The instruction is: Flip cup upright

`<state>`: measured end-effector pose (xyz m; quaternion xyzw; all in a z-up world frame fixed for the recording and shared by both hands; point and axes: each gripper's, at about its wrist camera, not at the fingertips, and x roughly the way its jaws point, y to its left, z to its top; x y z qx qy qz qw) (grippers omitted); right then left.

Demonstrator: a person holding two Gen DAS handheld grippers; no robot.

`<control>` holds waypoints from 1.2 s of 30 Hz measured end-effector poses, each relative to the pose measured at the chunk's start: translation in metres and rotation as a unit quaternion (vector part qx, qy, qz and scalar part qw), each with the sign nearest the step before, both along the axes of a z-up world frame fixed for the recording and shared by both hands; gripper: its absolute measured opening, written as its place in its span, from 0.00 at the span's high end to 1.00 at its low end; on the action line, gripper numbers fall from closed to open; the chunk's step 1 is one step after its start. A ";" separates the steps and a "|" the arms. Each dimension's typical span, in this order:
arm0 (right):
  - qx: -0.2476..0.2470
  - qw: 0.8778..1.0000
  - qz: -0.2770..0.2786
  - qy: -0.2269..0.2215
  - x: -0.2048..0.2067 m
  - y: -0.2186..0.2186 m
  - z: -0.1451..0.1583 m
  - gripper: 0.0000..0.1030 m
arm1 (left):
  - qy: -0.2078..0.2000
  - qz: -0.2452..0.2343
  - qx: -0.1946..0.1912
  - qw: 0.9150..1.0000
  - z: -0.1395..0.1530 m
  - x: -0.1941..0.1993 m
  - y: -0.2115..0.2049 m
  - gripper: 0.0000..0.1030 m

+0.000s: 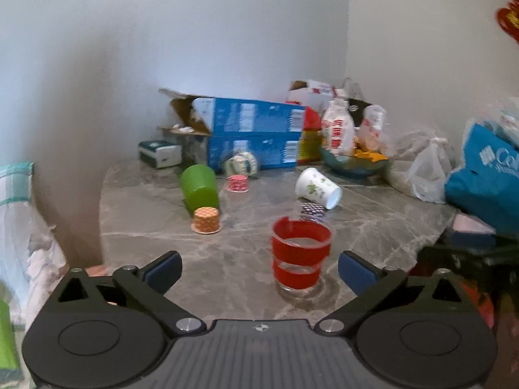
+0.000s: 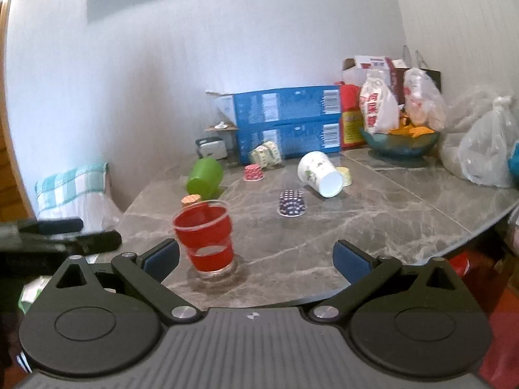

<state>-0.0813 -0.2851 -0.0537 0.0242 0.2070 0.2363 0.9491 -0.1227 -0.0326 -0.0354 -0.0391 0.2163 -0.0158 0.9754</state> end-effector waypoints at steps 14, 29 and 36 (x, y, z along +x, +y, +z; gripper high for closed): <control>0.013 0.999 0.000 0.045 0.006 -0.007 0.015 0.01 | 0.057 -0.026 -0.020 0.998 0.013 0.016 -0.001 0.00; 0.001 0.999 0.001 0.040 -0.001 0.000 0.018 0.01 | 0.053 -0.027 -0.007 0.998 0.021 0.008 -0.005 0.00; 0.000 0.999 0.001 0.041 -0.002 0.001 0.017 0.01 | 0.050 -0.024 0.008 0.998 0.019 0.008 -0.010 0.00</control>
